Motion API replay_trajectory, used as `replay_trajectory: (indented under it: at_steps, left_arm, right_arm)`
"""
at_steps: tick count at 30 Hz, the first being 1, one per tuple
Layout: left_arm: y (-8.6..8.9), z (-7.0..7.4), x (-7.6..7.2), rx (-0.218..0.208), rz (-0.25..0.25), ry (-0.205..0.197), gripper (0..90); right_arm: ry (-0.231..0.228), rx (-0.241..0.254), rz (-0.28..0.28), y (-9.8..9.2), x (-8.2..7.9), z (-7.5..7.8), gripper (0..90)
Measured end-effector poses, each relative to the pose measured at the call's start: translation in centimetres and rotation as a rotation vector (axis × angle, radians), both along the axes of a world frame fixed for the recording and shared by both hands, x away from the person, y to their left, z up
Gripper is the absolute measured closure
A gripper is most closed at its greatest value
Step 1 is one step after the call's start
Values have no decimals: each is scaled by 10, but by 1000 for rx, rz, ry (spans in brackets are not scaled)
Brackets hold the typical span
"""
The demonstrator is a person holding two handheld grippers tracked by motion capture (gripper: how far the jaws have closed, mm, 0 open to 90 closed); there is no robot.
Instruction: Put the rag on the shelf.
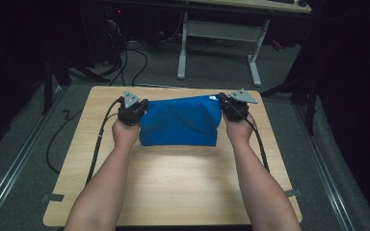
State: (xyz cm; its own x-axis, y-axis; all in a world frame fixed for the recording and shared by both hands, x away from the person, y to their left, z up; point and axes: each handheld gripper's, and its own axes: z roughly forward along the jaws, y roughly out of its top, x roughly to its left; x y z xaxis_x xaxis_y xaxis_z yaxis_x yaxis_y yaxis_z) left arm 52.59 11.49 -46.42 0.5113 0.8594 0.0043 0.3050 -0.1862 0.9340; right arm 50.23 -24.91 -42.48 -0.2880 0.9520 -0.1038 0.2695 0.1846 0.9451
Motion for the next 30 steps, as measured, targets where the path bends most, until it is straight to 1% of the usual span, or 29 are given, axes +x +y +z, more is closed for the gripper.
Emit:
replay_trajectory:
  at_steps: [1, 2, 6, 8, 12, 16, 17, 18, 20, 22, 25, 26, 28, 30]
  left_arm:
    - [1, -3, -1, -2, -3, 10, 894]
    - [1, -7, -2, -1, -3, 18, 894]
    - [1, -17, -8, -3, -9, 36, 893]
    - [0, -22, -11, -2, -11, 43, 894]
    - [2, -31, -15, -2, -11, 67, 894]
    - [1, -40, -18, 7, -15, 86, 893]
    - [1, -42, -19, 16, -20, 93, 893]
    - [0, -44, -20, 20, -23, 94, 893]
    - [-2, -46, -21, 29, -31, 100, 893]
    - [-3, -49, -22, 30, -34, 106, 893]
    - [-4, -52, -23, 31, -34, 118, 893]
    - [-4, -53, -23, 28, -35, 119, 892]
    - [-4, -54, -24, 23, -31, 121, 889]
    - [-4, -54, -24, 20, -33, 126, 888]
  right_arm:
    - [9, 5, 0, 0, 0, -4, 889]
    - [18, -1, 1, -1, 0, -9, 890]
    - [52, 2, 6, 1, -1, -25, 889]
    - [56, 4, 7, 2, -1, -32, 889]
    - [87, 28, 4, 2, -1, -45, 889]
    - [110, 24, 4, 3, -1, -54, 888]
    - [114, 22, 5, 4, -1, -56, 888]
    - [115, 16, 6, 4, -2, -58, 888]
    - [116, 23, 5, 3, -3, -62, 888]
    - [134, 29, -2, 1, -4, -68, 888]
    - [149, 22, -2, -1, -5, -74, 886]
    - [156, 26, -5, -1, -6, -76, 885]
    - [144, 32, -8, -2, -7, -77, 881]
    - [148, 32, -4, -3, -8, -77, 878]
